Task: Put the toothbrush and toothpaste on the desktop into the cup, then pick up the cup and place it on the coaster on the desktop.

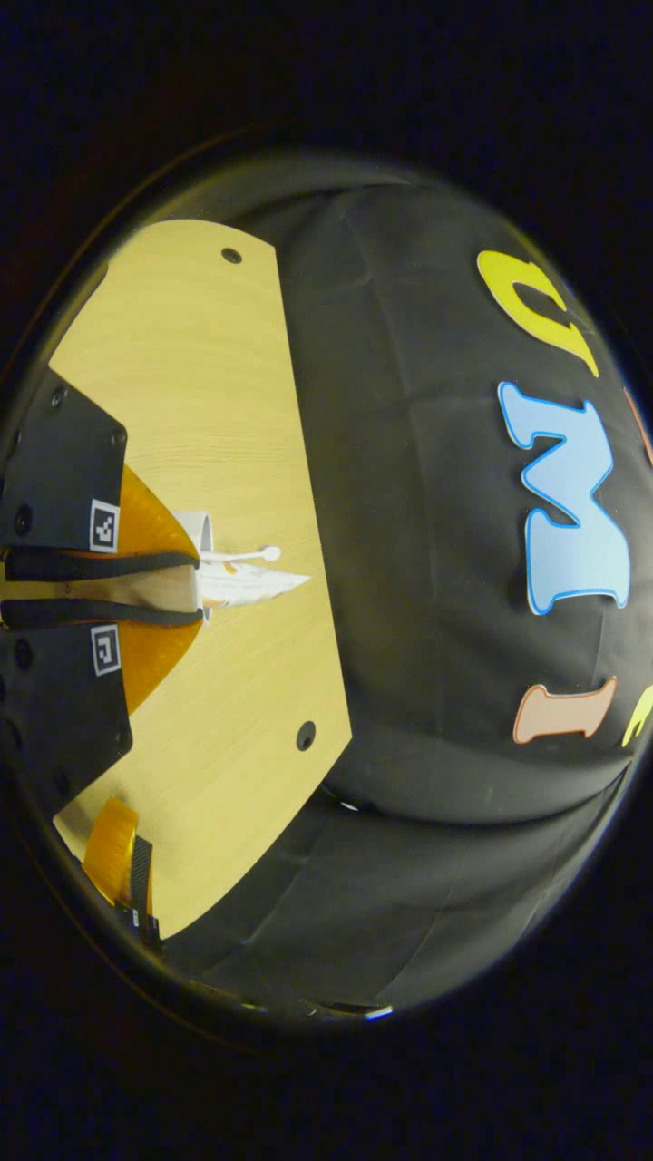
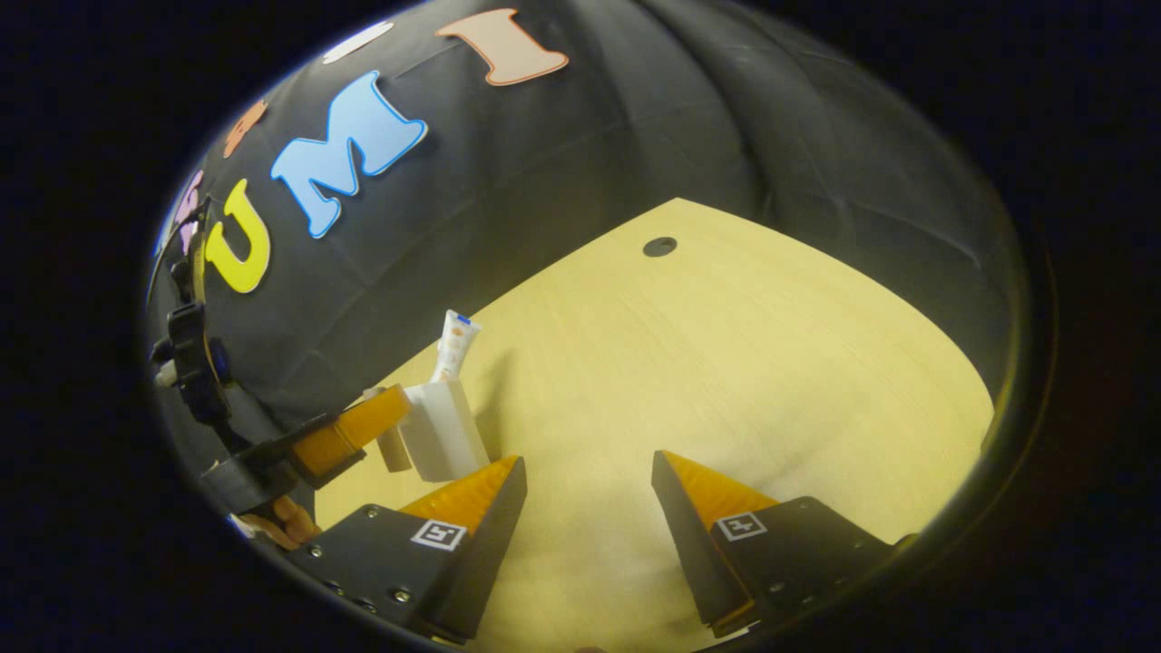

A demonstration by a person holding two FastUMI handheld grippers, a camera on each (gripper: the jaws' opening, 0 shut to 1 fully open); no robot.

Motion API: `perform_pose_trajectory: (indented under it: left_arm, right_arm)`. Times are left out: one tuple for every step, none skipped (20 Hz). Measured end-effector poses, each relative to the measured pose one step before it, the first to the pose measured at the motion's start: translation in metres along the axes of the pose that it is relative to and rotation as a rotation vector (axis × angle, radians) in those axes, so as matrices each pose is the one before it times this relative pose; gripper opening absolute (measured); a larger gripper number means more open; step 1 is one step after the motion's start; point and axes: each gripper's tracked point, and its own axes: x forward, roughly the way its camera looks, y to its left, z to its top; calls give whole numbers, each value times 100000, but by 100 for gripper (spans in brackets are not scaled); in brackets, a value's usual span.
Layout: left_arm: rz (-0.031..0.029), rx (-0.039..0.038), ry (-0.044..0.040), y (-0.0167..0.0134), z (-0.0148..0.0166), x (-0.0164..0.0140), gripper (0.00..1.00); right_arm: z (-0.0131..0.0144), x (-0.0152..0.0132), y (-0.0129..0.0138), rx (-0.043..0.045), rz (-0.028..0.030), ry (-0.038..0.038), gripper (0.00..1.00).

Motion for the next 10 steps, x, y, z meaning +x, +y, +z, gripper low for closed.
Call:
perform_pose_trajectory:
  left_arm:
    - [116, 605, -1822, -53, 191, 228, 14]
    - [-158, -156, -58, -160, -49, -47, 14]
    - [199, 115, -615, -121, -10, 7, 14]
    - [76, 23, -173, -103, -239, -309, 14]
    - [125, -42, -451, -43, -344, -166, 14]
    - [240, 24, -361, -16, -259, -517, 14]
    - [66, -252, -93, -213, -425, -571, 15]
    - [227, -401, -394, 35, -373, -495, 14]
    - [155, -397, 213, -5, -571, -415, 15]
    - [167, -45, 79, -23, -460, -549, 14]
  right_arm:
    - [82, -93, -381, 272, -653, 8, 84]
    - [-15, -170, -352, 246, -485, 94, 85]
    - [30, -116, -261, 212, -429, 151, 84]
    - [-42, -128, -196, 61, -285, 155, 84]
    - [1, 6, 107, -11, -223, 367, 84]
    - [-130, 57, 78, -19, 96, 419, 84]
    - [-56, 42, 150, -110, 296, 323, 84]
    - [-208, -92, 79, -267, 388, 412, 84]
    - [-76, 37, 177, -156, 498, 243, 84]
    - [-160, -36, 130, -197, 659, 251, 85]
